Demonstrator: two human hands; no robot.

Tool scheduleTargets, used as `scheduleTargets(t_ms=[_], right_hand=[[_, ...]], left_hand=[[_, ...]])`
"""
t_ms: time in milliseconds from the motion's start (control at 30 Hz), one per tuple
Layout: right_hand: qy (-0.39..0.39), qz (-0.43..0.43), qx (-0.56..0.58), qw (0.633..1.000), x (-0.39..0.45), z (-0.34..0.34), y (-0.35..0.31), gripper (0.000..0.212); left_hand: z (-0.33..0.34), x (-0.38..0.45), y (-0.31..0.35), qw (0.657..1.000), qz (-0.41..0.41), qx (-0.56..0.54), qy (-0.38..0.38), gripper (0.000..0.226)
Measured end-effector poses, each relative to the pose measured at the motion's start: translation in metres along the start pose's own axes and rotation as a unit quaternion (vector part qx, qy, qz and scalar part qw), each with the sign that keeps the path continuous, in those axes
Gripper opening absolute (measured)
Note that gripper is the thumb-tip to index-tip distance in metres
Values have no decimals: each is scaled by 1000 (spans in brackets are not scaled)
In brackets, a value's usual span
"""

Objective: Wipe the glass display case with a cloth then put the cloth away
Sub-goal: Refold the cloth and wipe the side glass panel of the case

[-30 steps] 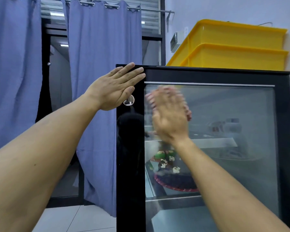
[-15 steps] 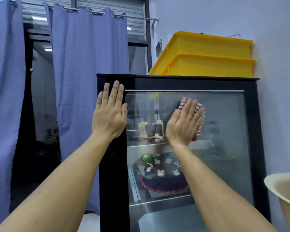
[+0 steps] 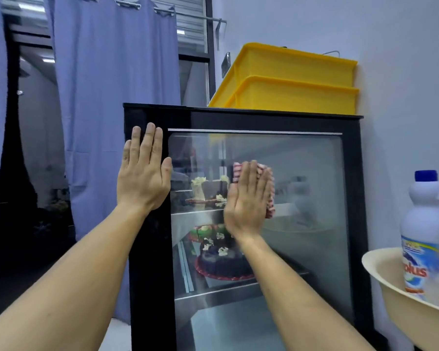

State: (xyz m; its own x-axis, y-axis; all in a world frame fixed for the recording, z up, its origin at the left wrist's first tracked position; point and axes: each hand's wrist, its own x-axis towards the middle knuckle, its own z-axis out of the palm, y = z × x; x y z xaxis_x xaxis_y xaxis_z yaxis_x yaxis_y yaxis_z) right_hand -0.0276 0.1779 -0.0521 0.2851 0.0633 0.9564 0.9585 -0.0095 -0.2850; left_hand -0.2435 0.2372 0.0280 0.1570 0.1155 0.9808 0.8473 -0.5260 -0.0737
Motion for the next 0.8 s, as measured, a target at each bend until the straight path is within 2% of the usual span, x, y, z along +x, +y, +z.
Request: scheduleTargets(t_ms=[67, 100, 133, 167, 200, 267, 300, 333, 367, 400, 433, 467, 533, 567, 600, 633, 700, 733, 800], right_hand=[[-32, -202, -14, 979, 25, 2, -1, 61], [-34, -265, -23, 963, 44, -2, 7, 59], [-32, -298, -39, 953, 62, -7, 19, 59], [-30, -293, -51, 954, 75, -13, 35, 59], [-21, -244, -54, 968, 83, -19, 54, 60], [-2, -22, -18, 1000, 79, -26, 84, 62], [13, 105, 6, 994, 69, -27, 87, 65], [30, 191, 18, 981, 55, -25, 81, 68], [37, 214, 15, 976, 38, -23, 70, 70], [31, 181, 6, 983, 24, -19, 58, 69], [10, 108, -3, 994, 16, -14, 49, 68], [-15, 9, -14, 1000, 16, -11, 47, 66], [-42, -183, -39, 981, 44, -12, 54, 63], [-42, -223, -46, 973, 64, -15, 65, 62], [-38, -214, -52, 975, 83, -20, 78, 61], [-34, -161, -48, 985, 96, -25, 93, 62], [-10, 33, -16, 999, 98, -31, 121, 65], [14, 149, 5, 989, 88, -31, 127, 67], [76, 344, 36, 935, 64, -26, 111, 72]], left_hand=[[0, 1, 0, 1000, 4, 0, -2, 68], [1, 1, 0, 1000, 4, 1, 1, 68], [1, 1, -1, 1000, 4, 4, 2, 68], [2, 1, -2, 1000, 4, 5, 2, 68], [3, 1, -1, 1000, 4, 4, -1, 67], [4, 0, 1, 1000, 4, 4, 4, 67], [5, 1, 0, 1000, 3, 4, 8, 67], [5, 1, 0, 1000, 3, 3, 8, 68], [6, 1, 0, 1000, 4, 2, 8, 68], [6, 1, -1, 1000, 3, 3, 7, 68], [6, 1, -1, 1000, 3, 4, 6, 69], [6, 0, -2, 1000, 4, 4, 6, 69], [6, 0, -3, 1000, 5, 1, 7, 69], [6, 0, -3, 1000, 6, 0, 7, 69], [6, 0, -3, 1000, 7, 2, 8, 69], [6, 0, -3, 1000, 9, 5, 10, 69], [5, -1, -3, 1000, 13, 9, 13, 69], [6, -1, -3, 1000, 16, 9, 13, 68], [7, -1, -2, 1000, 18, 8, 15, 68]])
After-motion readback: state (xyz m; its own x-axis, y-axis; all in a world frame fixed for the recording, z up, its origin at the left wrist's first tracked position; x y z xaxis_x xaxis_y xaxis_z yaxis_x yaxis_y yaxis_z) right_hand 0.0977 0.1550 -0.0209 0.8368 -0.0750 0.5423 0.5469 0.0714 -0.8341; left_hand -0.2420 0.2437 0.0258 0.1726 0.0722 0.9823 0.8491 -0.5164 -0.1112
